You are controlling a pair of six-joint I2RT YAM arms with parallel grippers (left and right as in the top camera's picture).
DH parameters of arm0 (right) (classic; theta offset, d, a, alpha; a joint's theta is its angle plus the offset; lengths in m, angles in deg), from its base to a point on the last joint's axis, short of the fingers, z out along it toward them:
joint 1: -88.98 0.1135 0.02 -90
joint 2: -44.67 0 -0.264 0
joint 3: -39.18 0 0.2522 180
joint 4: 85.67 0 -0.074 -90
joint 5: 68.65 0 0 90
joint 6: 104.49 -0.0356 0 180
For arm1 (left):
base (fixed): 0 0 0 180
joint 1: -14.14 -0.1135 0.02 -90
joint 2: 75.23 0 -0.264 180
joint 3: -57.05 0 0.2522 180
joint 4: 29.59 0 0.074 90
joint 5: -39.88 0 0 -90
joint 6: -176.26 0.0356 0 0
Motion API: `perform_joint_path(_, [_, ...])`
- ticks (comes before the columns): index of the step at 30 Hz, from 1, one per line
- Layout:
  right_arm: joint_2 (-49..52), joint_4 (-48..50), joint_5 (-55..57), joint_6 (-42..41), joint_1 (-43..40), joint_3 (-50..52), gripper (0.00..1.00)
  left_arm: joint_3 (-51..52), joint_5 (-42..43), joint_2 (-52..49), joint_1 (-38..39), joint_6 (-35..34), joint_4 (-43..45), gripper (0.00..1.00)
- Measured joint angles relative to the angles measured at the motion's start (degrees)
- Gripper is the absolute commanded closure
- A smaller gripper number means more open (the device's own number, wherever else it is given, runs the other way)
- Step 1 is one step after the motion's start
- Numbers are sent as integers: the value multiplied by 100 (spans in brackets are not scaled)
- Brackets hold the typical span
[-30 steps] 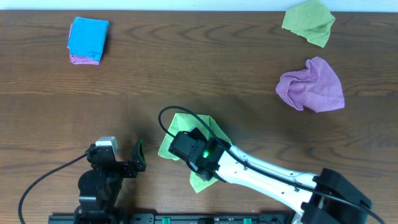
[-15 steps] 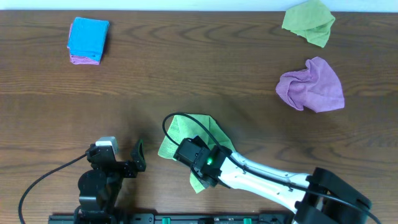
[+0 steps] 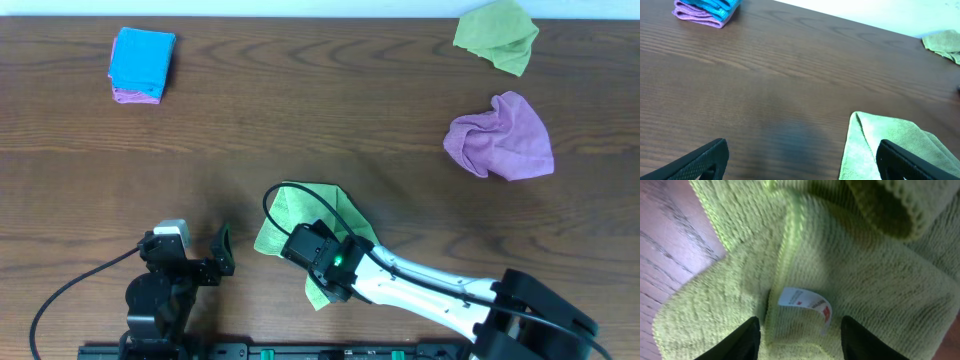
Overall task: Fold the cloth
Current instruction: 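Drag the green cloth with the right gripper to spread it flat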
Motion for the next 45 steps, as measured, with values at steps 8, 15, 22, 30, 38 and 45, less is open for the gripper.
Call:
perform_joint_path(8, [0,356,-103,26,24,188,47,0,0,0,0,2,0,5])
perform_joint_path(15, [-13,890,-214,168,61,448,81,0,0,0,0,0,2,5])
perform_joint_path(22, [-15,800,-225,177,61,452,87,0,0,0,0,0,0,5])
perform_joint_path(30, [-11,-166,-173,203,61,-181,99,0,0,0,0,0,2,5])
perform_joint_path(38, [-11,-168,39,195,61,-511,99,0,0,0,0,0,0,5])
perform_joint_path(45, [-11,-24,745,195,-151,-798,99,0,0,0,0,0,0,5])
